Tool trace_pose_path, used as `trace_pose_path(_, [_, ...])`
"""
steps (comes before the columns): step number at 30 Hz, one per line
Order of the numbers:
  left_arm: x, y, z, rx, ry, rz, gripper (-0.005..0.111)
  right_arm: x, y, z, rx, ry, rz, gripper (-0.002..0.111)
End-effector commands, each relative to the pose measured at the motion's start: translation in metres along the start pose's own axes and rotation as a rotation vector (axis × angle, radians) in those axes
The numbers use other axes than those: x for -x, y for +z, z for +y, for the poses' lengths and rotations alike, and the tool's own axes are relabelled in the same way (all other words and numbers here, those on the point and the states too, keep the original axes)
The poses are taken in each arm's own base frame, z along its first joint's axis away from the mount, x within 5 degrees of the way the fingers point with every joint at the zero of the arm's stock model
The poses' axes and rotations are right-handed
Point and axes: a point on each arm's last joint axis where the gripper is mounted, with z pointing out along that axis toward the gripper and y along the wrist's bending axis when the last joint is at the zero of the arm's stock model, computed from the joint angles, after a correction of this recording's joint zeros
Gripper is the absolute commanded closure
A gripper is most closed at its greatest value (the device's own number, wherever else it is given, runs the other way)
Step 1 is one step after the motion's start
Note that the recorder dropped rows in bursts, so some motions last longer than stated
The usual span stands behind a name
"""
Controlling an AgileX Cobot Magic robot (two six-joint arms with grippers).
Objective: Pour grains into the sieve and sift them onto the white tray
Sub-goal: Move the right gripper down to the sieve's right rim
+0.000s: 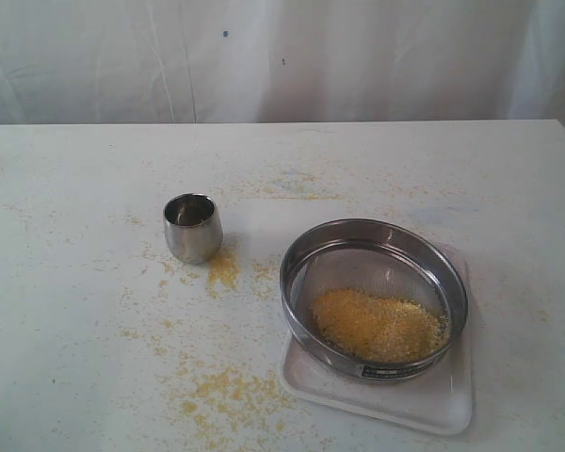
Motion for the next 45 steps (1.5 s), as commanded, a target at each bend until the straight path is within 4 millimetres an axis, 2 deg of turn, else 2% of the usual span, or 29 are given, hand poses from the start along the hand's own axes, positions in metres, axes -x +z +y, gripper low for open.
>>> trace_pose_path(1, [-0.001, 0.000, 0.000, -0.003, -0.013, -0.001, 0.107, 0.052, -0.014, -0.001, 0.014, 0.074, -0.576, 0.108])
trace_pose_path(3, [-0.001, 0.000, 0.000, -0.003, -0.013, -0.001, 0.107, 0.082, -0.015, -0.017, -0.043, 0.137, -0.688, 0.108])
trace_pose_path(4, [-0.001, 0.000, 0.000, -0.003, -0.013, -0.001, 0.107, 0.093, -0.014, -0.022, -0.061, 0.139, -0.692, 0.108])
trace_pose_path(5, [-0.001, 0.000, 0.000, -0.003, -0.013, -0.001, 0.107, 0.114, -0.009, -0.032, -0.086, 0.127, -0.670, 0.108])
trace_pose_path(6, [-0.001, 0.000, 0.000, -0.003, -0.013, -0.001, 0.107, 0.123, -0.003, -0.037, -0.093, 0.124, -0.630, 0.108])
trace_pose_path(7, [-0.001, 0.000, 0.000, -0.003, -0.013, -0.001, 0.107, 0.137, 0.014, -0.047, -0.105, 0.126, -0.535, 0.108])
trace_pose_path(8, [-0.001, 0.000, 0.000, -0.003, -0.013, -0.001, 0.107, 0.139, 0.027, -0.051, -0.106, 0.132, -0.469, 0.108])
trace_pose_path(9, [-0.001, 0.000, 0.000, -0.003, -0.013, -0.001, 0.107, 0.132, 0.056, -0.056, -0.100, 0.140, -0.320, 0.108])
trace_pose_path(11, [-0.001, 0.000, 0.000, -0.003, -0.013, -0.001, 0.107, 0.090, 0.113, -0.055, -0.059, 0.091, -0.004, 0.108])
trace_pose_path(12, [-0.001, 0.000, 0.000, -0.003, -0.013, -0.001, 0.107, 0.058, 0.140, -0.050, -0.022, 0.100, 0.163, 0.108])
trace_pose_path(13, [-0.001, 0.000, 0.000, -0.003, -0.013, -0.001, 0.107, 0.031, 0.156, -0.044, 0.007, 0.114, 0.282, 0.108])
trace_pose_path(14, [-0.001, 0.000, 0.000, -0.003, -0.013, -0.001, 0.107, -0.007, 0.173, -0.036, 0.035, 0.167, 0.445, 0.108])
trace_pose_path(15, [-0.001, 0.000, 0.000, -0.003, -0.013, -0.001, 0.107, -0.036, 0.181, -0.029, 0.039, 0.239, 0.583, 0.108])
trace_pose_path(16, [-0.001, 0.000, 0.000, -0.003, -0.013, -0.001, 0.107, -0.072, 0.185, -0.021, 0.022, 0.343, 0.798, 0.108])
trace_pose_path(17, [-0.001, 0.000, 0.000, -0.003, -0.013, -0.001, 0.107, -0.098, 0.183, -0.015, -0.016, 0.427, 0.984, 0.108])
trace_pose_path(18, [-0.001, 0.000, 0.000, -0.003, -0.013, -0.001, 0.107, -0.119, 0.179, -0.011, -0.073, 0.488, 1.177, 0.108])
trace_pose_path(19, [-0.001, 0.000, 0.000, -0.003, -0.013, -0.001, 0.107, -0.130, 0.177, -0.008, -0.093, 0.499, 1.263, 0.108])
trace_pose_path(22, [-0.001, 0.000, 0.000, -0.003, -0.013, -0.001, 0.107, -0.143, 0.175, -0.007, -0.089, 0.448, 1.423, 0.108])
trace_pose_path(25, [-0.001, 0.000, 0.000, -0.003, -0.013, -0.001, 0.107, -0.136, 0.183, -0.010, -0.056, 0.421, 1.465, 0.108])
trace_pose_path(27, [-0.001, 0.000, 0.000, -0.003, -0.013, -0.001, 0.107, -0.126, 0.192, -0.008, 0.049, 0.425, 1.484, 0.108])
trace_pose_path(28, [-0.001, 0.000, 0.000, -0.003, -0.013, -0.001, 0.107, -0.121, 0.197, -0.005, 0.155, 0.397, 1.485, 0.108])
trace_pose_path(30, [-0.001, 0.000, 0.000, -0.003, -0.013, -0.001, 0.107, -0.109, 0.210, 0.005, 0.325, 0.478, 1.467, 0.108])
trace_pose_path(32, [-0.001, 0.000, 0.000, -0.003, -0.013, -0.001, 0.107, -0.105, 0.223, 0.009, 0.401, 0.528, 1.438, 0.108])
trace_pose_path(35, [-0.001, 0.000, 0.000, -0.003, -0.013, -0.001, 0.107, -0.113, 0.236, 0.010, 0.414, 0.528, 1.464, 0.108])
trace_pose_path(39, [-0.001, 0.000, 0.000, -0.003, -0.013, -0.001, 0.107, -0.133, 0.237, 0.016, 0.434, 0.545, 1.550, 0.104])
trace_pose_path(42, [-0.001, 0.000, 0.000, -0.003, -0.013, -0.001, 0.107, -0.148, 0.235, 0.022, 0.443, 0.555, 1.597, 0.094])
trace_pose_path(45, [-0.001, 0.000, 0.000, -0.003, -0.013, -0.001, 0.107, -0.161, 0.232, 0.028, 0.452, 0.567, 1.643, 0.078])
